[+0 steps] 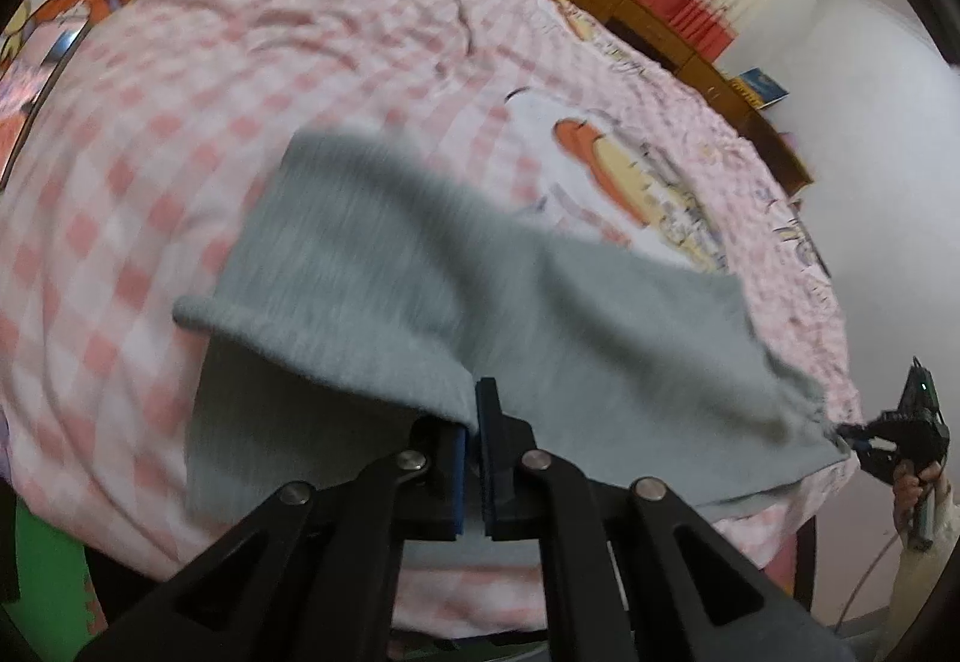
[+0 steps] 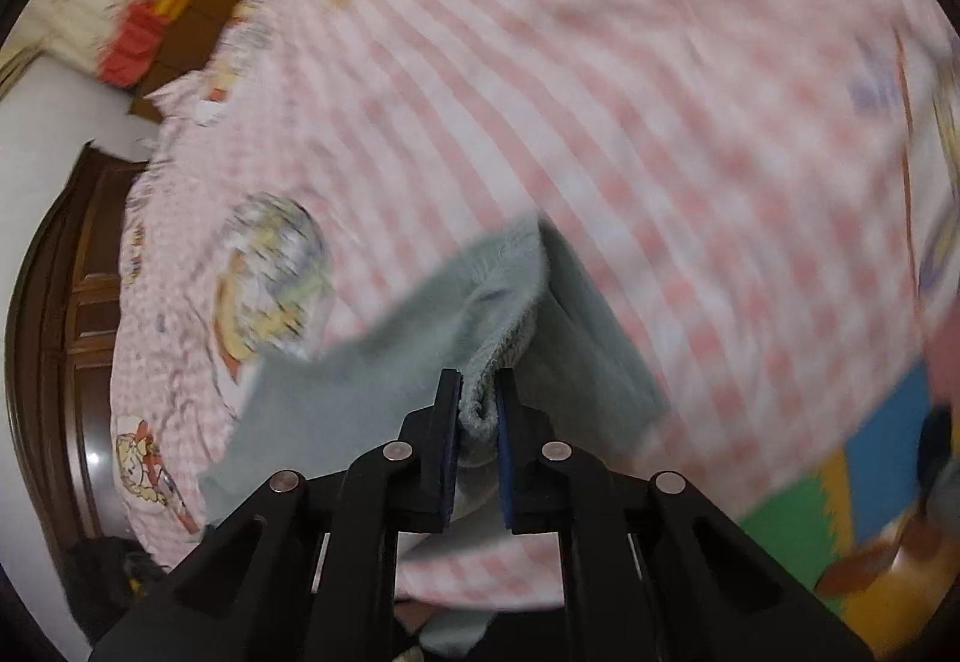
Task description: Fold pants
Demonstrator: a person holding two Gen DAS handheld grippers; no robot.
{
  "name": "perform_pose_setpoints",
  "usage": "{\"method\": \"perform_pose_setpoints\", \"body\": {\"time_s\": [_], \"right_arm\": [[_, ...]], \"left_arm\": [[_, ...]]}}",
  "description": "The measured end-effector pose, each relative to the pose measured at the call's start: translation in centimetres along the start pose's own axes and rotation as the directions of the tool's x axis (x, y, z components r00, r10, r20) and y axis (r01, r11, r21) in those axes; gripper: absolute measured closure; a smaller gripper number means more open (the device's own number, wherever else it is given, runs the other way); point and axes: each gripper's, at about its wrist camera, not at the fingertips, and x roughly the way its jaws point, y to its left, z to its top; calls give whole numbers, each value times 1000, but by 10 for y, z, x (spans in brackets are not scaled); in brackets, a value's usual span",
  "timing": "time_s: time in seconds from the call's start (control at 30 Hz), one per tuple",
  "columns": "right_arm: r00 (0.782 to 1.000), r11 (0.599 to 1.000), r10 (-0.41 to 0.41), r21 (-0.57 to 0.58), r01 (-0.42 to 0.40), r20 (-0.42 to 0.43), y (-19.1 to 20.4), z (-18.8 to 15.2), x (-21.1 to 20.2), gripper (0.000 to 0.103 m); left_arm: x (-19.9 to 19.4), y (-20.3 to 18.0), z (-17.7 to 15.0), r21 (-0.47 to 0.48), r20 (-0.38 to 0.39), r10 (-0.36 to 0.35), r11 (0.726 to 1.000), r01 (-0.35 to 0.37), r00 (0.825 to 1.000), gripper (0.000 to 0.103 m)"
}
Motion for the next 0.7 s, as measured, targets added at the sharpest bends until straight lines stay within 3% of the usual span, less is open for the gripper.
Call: {"method": "perform_pose_setpoints", "body": {"time_s": [0.07,0.17,0.3,0.4,0.53,0.6,0.7], "right_arm": [[997,997,28,-72,-23,74,19,11,-19,92],[988,983,52,-182,-25,147,36,13,-38,92],[994,974,2,-227,23,107,15,-5,-23,92],[996,974,-66,-214,76,52,-20,-21,2,92],[995,979,-98,-178,94,-11,-57,-40,34,92],[996,980,-94,-176,90,-10,-67,-46,44,92],[995,974,-96,-202,98,21,-70,-51,49,92]], "left_arm": [[-9,-9,15,7,23,-15,1000,15,1000,100],[-37,-32,38,81,120,-13,997,3,993,100],[-54,-42,36,122,162,-6,992,-14,987,100],[-40,-28,14,107,117,33,993,-45,993,100],[-6,6,-26,17,-20,63,998,-63,998,100],[9,20,-42,-40,-87,58,997,-61,995,100],[14,24,-49,-52,-96,60,997,-65,994,100]]}}
